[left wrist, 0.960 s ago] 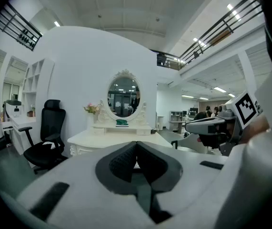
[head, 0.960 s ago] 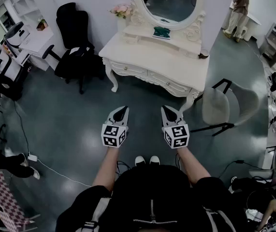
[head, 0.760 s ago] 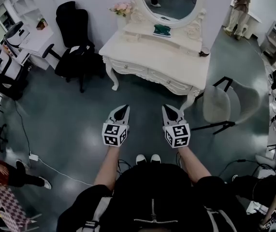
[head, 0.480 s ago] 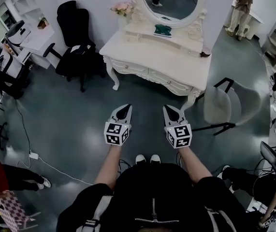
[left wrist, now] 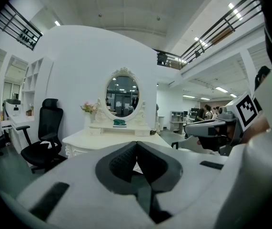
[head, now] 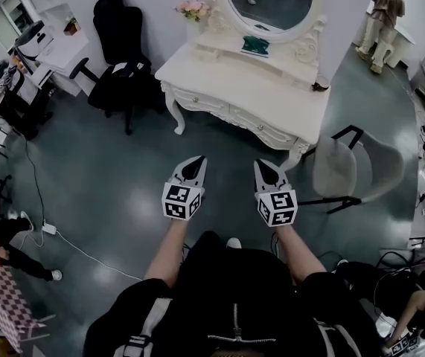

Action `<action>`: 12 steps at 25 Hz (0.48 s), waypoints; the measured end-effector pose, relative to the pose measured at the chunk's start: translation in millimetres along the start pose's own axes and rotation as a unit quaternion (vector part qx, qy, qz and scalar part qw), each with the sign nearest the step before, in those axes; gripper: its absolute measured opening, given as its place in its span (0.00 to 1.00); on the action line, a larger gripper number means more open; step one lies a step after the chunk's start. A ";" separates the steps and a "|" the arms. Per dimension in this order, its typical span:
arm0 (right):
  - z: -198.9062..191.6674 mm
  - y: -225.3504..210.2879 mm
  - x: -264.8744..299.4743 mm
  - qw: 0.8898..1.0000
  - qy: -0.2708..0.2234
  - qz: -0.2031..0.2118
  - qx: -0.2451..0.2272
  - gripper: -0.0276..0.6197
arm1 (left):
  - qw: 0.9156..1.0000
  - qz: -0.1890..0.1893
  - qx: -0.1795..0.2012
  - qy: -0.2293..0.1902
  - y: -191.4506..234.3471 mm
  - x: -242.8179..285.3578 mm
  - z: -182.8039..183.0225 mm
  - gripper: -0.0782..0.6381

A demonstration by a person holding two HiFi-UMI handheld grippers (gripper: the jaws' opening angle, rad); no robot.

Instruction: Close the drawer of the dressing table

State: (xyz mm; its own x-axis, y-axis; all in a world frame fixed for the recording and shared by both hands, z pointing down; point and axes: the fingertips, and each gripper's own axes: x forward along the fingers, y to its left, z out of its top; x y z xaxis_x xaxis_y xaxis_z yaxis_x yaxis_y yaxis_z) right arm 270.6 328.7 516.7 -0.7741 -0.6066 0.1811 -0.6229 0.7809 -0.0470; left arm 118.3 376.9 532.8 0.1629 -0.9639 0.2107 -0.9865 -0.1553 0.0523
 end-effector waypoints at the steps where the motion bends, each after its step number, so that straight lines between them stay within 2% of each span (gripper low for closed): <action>1: -1.3 -2.1 2.1 1.000 0.002 0.000 0.001 0.05 | 1.000 0.001 0.000 0.000 0.1 1.6 -0.1 0.12; 7: -5.4 -13.8 33.3 1.000 0.010 0.000 0.010 0.05 | 1.000 0.005 -0.001 0.007 21.6 25.7 -1.3 0.12; 12: 1.1 -25.7 87.8 1.000 0.016 -0.005 0.013 0.05 | 1.000 0.000 -0.006 0.006 62.6 62.7 5.2 0.12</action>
State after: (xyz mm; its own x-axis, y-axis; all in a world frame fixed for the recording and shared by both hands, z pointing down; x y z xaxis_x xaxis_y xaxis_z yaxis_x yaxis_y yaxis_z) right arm 218.5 255.3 532.8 -0.7645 -0.6083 0.2134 -0.6330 0.7710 -0.0699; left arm 66.7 305.6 544.3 0.1623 -0.9612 0.2230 -0.9864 -0.1519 0.0631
